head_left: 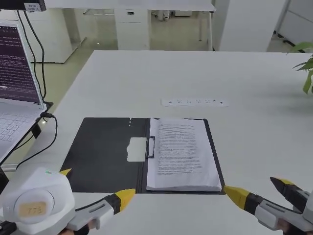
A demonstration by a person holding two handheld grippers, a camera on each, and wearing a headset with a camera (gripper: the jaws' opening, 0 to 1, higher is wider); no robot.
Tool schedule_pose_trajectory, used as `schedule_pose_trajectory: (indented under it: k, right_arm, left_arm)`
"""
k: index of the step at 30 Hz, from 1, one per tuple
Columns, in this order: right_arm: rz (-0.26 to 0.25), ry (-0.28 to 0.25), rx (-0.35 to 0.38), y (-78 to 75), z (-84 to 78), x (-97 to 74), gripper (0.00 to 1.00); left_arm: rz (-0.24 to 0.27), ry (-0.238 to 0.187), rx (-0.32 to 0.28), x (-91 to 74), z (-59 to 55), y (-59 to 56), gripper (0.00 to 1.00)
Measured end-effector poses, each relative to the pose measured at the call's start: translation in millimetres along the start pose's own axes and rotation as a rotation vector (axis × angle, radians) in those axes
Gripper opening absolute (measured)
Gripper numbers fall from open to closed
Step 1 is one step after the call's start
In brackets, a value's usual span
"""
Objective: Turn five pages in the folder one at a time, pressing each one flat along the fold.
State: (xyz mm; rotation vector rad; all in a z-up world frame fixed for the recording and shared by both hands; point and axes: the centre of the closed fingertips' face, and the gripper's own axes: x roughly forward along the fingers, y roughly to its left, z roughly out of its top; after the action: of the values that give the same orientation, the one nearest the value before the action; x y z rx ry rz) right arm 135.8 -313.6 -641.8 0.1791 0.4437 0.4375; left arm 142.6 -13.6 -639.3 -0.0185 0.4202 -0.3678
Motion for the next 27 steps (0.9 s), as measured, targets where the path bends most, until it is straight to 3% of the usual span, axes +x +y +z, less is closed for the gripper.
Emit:
schedule_pose_trajectory:
  k: [13,27]
  right_arm:
    - [0.007,-0.002,0.005,-0.2,0.4,3.1,0.85]
    - [-0.003,-0.002,0.02,-2.5,-3.9,3.7,0.85]
  left_arm:
    - [0.002,0.009,0.003,2.4,-1.6,0.5,0.93]
    - [-0.02,0.026,0.019,18.3,-1.9,-1.7,0.93]
